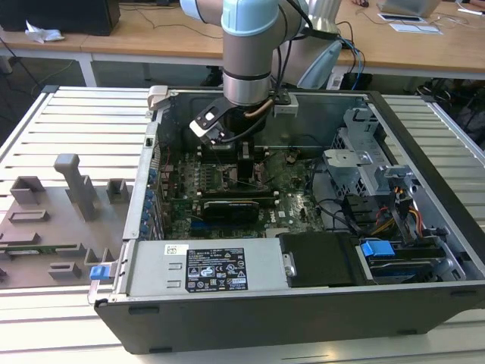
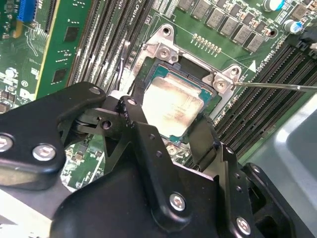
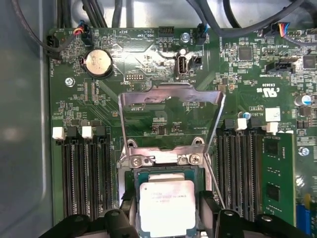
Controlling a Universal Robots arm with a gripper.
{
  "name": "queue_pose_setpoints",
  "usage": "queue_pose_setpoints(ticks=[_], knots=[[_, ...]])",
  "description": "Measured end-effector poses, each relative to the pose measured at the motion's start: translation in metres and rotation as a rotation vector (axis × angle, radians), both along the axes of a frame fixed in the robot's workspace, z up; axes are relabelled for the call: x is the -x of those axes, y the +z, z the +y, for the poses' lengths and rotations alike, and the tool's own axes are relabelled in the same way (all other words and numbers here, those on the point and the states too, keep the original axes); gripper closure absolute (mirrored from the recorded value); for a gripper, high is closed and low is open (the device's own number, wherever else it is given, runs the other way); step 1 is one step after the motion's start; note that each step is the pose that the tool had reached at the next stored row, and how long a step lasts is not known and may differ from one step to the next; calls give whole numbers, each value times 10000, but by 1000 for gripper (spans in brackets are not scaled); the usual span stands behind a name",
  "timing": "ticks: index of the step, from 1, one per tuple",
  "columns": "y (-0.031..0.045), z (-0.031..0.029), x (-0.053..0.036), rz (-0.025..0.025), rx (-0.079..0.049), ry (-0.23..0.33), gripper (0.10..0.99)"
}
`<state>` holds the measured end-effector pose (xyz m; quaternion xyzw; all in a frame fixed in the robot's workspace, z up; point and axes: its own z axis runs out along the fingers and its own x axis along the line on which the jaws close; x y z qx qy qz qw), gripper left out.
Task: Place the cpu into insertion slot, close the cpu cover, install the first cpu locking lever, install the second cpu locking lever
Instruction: 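Place the cpu into insertion slot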
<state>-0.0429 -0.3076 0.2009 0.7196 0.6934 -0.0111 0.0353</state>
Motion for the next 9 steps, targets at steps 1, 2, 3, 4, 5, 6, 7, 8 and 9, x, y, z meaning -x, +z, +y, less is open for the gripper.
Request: queue_pose_setpoints(ticks=[1,2,3,4,5,6,7,8,9], knots=[[19,3,1,0,10,-2,467],[31,6,1,0,21,-2,467],[41,7,0,0,26,0,467],[53,8,0,1,29,2,549],[64,9,0,1,32,0,549],[82,11,0,1,35,1,549],[93,11,0,1,37,0,675],[107,11,0,0,37,0,675],[125,12,0,0,37,0,733]])
